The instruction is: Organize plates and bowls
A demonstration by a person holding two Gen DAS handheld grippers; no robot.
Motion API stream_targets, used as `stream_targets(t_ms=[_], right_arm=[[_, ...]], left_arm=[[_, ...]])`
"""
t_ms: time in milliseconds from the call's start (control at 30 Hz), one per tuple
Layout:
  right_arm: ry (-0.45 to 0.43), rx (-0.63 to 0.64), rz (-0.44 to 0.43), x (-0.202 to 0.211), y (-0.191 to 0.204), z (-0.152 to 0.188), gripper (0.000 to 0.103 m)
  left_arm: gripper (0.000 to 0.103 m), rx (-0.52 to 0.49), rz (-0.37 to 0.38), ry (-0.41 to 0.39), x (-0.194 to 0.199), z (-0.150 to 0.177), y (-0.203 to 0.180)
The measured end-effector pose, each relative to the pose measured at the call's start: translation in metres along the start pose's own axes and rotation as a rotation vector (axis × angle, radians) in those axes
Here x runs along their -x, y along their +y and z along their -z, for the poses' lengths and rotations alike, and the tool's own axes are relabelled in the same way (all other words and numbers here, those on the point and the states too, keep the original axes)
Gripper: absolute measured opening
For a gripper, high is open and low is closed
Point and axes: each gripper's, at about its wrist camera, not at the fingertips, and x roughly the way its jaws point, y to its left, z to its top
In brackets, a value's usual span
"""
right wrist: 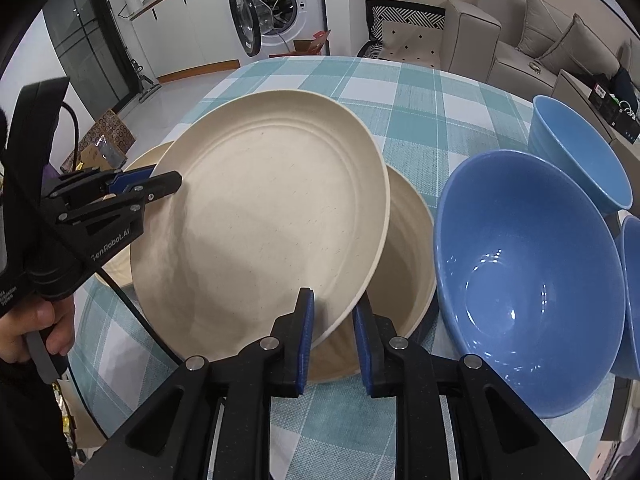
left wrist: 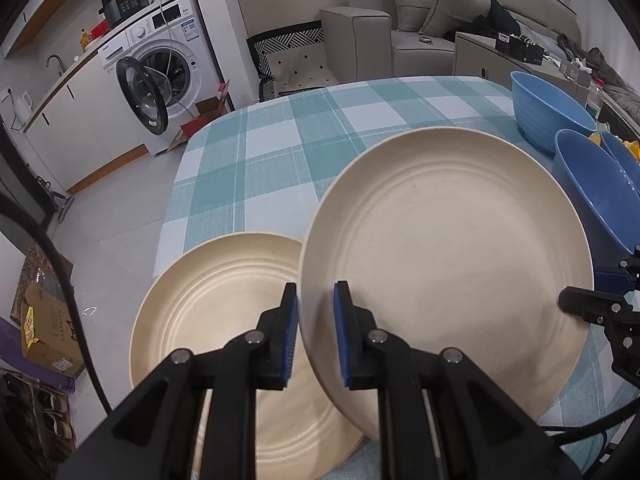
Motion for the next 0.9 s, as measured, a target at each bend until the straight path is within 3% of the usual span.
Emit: stream_targets(t_ms=[900], right_arm=[[0.06,-0.03,0.013,0.002,0.009,0.021,0.031]], left_arm=[[0.017,-0.1,-0.015,0.018,-0.012,-0.01,-0.021]])
